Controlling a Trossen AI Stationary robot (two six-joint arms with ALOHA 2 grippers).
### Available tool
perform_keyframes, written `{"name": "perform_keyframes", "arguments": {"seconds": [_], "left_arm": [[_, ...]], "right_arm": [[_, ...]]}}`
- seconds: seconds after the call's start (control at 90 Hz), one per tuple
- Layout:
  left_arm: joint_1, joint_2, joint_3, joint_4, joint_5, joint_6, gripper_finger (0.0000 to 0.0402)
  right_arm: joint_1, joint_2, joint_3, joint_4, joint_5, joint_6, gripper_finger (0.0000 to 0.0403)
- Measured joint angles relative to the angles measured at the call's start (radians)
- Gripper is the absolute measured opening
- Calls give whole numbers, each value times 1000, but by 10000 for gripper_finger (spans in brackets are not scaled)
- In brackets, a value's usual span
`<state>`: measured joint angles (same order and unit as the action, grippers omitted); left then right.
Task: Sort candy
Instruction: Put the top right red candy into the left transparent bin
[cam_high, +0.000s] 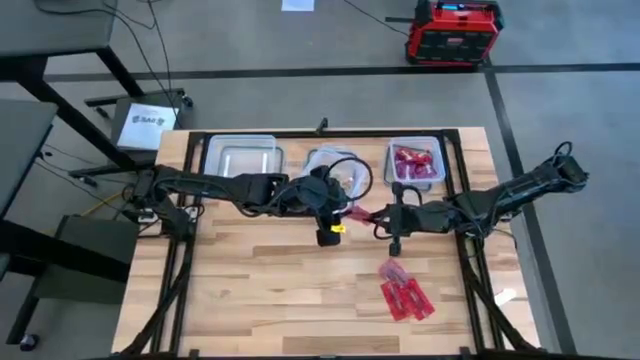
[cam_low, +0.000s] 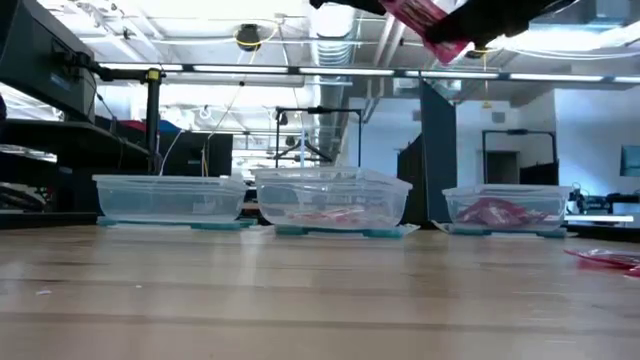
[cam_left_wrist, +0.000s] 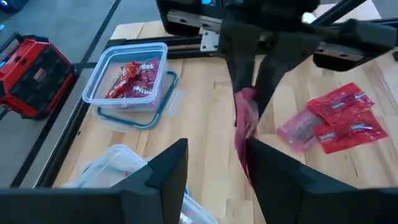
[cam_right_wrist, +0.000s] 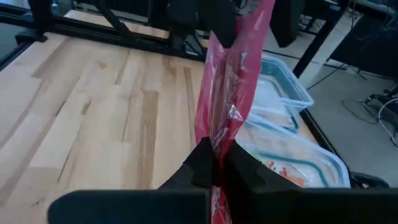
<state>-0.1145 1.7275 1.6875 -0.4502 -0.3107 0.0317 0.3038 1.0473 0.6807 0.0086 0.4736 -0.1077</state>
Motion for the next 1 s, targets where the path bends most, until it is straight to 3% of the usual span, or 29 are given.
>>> {"name": "perform_keyframes", "arguments": {"seconds": [0.167, 0.311, 0.522, 0.656, 0.822, 1.0], "left_arm": [[-1, 23, 1, 73, 186, -37, 146], [-1, 43, -3, 99, 169, 14, 134], [19, 44, -3, 108, 148, 12, 40], [26, 45, -3, 102, 133, 37, 14], [29, 46, -4, 58, 136, 28, 22], [30, 47, -5, 44, 173, 5, 81]], "right_arm": [[-19, 6, 0, 29, -1, -9, 0], [-10, 7, -2, 38, 0, -21, 0], [4, 7, -3, 53, -2, -21, 0], [5, 7, -3, 63, -11, -26, 0], [5, 7, -2, 56, -16, -33, 0], [5, 7, -1, 58, -15, -36, 0]]}}
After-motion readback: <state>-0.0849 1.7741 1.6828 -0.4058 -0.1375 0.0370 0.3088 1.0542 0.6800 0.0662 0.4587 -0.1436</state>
